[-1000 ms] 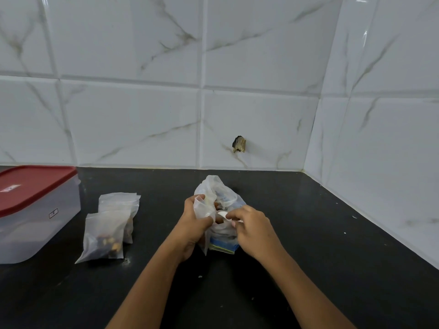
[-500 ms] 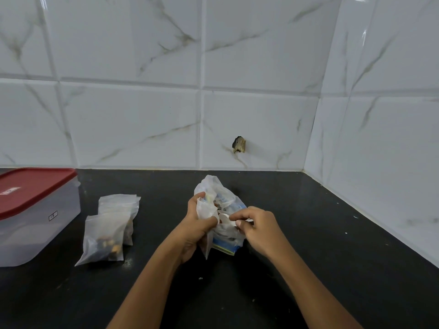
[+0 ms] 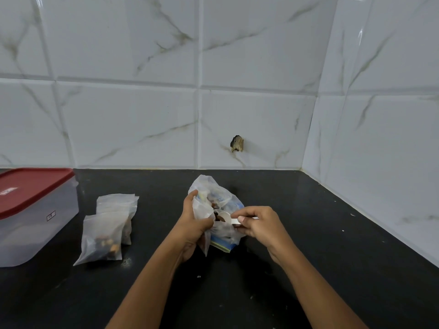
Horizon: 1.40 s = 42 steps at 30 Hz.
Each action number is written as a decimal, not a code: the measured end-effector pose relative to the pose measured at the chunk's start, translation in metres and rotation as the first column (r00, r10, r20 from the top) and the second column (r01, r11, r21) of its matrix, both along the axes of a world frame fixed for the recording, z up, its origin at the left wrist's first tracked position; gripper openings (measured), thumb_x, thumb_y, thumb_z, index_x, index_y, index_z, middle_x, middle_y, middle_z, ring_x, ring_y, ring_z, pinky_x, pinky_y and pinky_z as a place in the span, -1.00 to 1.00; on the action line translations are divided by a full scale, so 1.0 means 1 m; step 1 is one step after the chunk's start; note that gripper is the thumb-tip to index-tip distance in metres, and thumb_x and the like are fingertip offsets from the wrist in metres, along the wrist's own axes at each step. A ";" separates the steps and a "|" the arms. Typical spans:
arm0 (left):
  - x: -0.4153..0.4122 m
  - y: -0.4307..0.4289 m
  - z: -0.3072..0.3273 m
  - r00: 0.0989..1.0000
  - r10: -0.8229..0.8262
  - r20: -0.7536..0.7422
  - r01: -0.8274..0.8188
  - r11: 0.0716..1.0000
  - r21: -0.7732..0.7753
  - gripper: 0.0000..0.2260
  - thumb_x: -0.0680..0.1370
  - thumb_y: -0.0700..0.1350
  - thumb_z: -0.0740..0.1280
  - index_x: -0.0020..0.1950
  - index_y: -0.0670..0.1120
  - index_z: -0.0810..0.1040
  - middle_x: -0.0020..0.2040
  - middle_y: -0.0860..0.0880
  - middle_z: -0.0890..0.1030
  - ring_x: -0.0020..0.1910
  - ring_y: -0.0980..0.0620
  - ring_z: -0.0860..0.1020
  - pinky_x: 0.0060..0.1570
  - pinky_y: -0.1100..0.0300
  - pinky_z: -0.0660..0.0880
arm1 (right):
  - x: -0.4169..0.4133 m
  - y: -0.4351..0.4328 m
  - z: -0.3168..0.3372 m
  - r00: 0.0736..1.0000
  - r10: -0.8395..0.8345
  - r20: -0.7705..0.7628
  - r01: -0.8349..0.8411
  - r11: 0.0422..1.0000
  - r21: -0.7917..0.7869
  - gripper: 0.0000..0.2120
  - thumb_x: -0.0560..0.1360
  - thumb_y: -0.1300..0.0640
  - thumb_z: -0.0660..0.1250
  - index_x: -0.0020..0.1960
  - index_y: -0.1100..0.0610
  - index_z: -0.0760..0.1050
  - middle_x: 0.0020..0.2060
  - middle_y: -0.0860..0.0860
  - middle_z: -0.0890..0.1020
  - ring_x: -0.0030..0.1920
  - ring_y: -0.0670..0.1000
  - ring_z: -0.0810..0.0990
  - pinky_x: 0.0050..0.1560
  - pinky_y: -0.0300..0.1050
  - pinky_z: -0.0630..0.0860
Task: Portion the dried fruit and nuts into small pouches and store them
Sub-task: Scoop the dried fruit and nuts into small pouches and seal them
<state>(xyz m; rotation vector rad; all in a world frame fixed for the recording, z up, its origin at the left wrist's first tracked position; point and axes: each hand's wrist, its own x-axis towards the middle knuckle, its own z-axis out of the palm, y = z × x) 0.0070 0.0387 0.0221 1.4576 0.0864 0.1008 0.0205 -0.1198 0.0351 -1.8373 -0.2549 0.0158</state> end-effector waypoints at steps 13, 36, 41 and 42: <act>-0.006 -0.001 0.005 0.987 -0.160 0.022 0.161 0.987 -0.010 -0.28 0.50 -0.41 0.24 0.48 0.12 0.01 0.07 0.02 0.44 0.01 0.02 0.53 -0.22 0.27 0.55 | -0.005 0.001 0.004 0.990 0.065 -0.126 -0.050 0.992 0.116 -0.71 0.53 0.38 0.23 -0.19 0.11 0.63 -0.11 0.03 0.66 -0.07 -0.04 0.64 -0.12 -0.31 0.59; -0.001 0.013 0.008 0.979 -0.107 -0.174 0.173 0.888 0.426 -0.16 0.44 -0.30 0.36 0.49 0.16 -0.07 0.18 -0.07 0.26 0.02 -0.05 0.42 0.02 0.08 0.44 | 0.006 0.001 0.002 0.952 -0.024 -0.306 0.087 0.977 0.194 -0.75 0.55 0.39 0.19 -0.20 0.22 0.58 0.15 0.24 0.55 0.01 0.12 0.63 -0.13 -0.24 0.62; -0.003 0.015 0.006 0.976 -0.154 -0.154 0.207 0.875 0.437 -0.15 0.42 -0.29 0.37 0.48 0.20 -0.04 0.36 -0.13 0.25 0.19 -0.12 0.44 0.24 -0.07 0.44 | 0.003 0.004 -0.001 0.989 -0.040 -0.141 0.046 0.998 0.043 -0.71 0.54 0.33 0.22 -0.23 0.06 0.60 -0.01 0.09 0.63 -0.15 -0.07 0.65 -0.13 -0.28 0.58; -0.003 0.015 0.006 0.976 -0.164 -0.146 0.212 0.881 0.424 -0.15 0.41 -0.30 0.37 0.48 0.20 -0.04 0.39 -0.13 0.24 0.21 -0.12 0.43 0.25 -0.08 0.43 | 0.002 0.005 -0.001 0.993 -0.044 -0.108 0.045 0.999 0.006 -0.71 0.54 0.32 0.23 -0.21 0.05 0.61 -0.06 0.06 0.64 -0.19 -0.09 0.64 -0.18 -0.32 0.55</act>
